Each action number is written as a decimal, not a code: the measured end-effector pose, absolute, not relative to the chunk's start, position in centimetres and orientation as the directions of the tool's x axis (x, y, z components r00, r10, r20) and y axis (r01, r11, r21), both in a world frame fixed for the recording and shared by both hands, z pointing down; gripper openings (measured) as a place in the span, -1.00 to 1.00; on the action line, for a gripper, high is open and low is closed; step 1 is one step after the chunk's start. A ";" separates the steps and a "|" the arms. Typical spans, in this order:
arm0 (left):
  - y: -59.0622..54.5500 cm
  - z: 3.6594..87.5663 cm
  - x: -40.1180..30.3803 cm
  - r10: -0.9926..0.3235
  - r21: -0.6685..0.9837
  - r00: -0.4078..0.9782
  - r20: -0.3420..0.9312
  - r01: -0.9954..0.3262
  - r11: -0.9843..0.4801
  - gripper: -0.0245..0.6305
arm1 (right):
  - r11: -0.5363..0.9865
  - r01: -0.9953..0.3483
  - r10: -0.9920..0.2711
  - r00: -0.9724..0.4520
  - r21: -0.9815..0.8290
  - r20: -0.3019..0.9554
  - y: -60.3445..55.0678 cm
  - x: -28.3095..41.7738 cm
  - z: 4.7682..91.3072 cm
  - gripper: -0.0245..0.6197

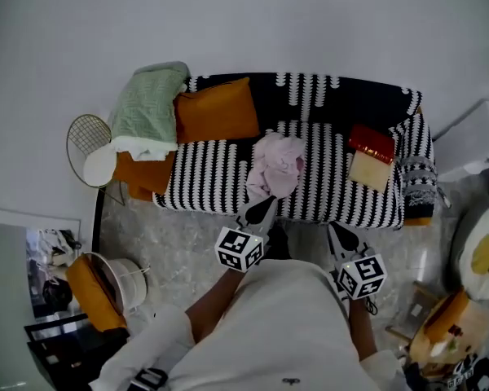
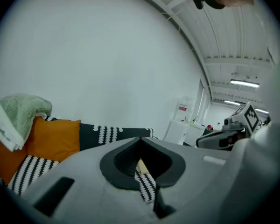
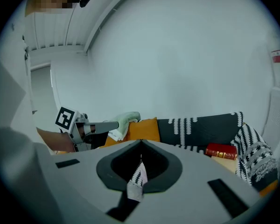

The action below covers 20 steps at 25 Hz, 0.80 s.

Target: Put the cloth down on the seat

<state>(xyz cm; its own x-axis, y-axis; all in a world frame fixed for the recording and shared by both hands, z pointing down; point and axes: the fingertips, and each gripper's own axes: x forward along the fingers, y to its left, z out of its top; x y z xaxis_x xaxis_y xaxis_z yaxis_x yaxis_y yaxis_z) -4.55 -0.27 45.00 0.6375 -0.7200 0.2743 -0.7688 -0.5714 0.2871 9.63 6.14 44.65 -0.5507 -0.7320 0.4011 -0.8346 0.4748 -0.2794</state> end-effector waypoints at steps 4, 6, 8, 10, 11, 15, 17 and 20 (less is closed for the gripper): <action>6.4 43.1 -2.0 -0.747 0.270 0.618 0.244 -0.784 -0.560 -0.89 | 0.498 -0.822 -0.717 -0.569 -0.275 0.403 12.4 11.6 44.3 -0.90; 9.9 42.3 -1.4 -0.785 0.237 0.572 0.237 -0.818 -0.524 -0.89 | 0.513 -0.815 -0.708 -0.580 -0.270 0.404 15.7 12.5 43.9 -0.90; 13.5 41.7 -0.8 -0.798 0.234 0.556 0.232 -0.829 -0.509 -0.89 | 0.520 -0.808 -0.705 -0.589 -0.277 0.395 18.6 13.4 43.3 -0.90; 16.5 41.0 0.4 -0.785 0.258 0.578 0.223 -0.811 -0.525 -0.89 | 0.524 -0.803 -0.710 -0.595 -0.284 0.375 20.7 14.2 42.5 -0.90; 17.7 40.7 1.0 -0.773 0.268 0.596 0.216 -0.798 -0.540 -0.89 | 0.528 -0.800 -0.713 -0.600 -0.285 0.363 21.5 14.5 42.0 -0.90; 20.4 38.6 2.5 -0.742 0.292 0.647 0.178 -0.755 -0.588 -0.89 | 0.565 -0.777 -0.712 -0.629 -0.277 0.311 23.2 14.4 39.7 -0.90; 21.2 37.2 2.3 -0.740 0.306 0.655 0.149 -0.743 -0.596 -0.89 | 0.581 -0.766 -0.712 -0.642 -0.277 0.283 23.9 13.8 38.6 -0.90; 22.3 35.3 1.7 -0.738 0.279 0.664 0.115 -0.735 -0.618 -0.89 | 0.600 -0.752 -0.711 -0.657 -0.272 0.250 24.8 12.7 37.3 -0.90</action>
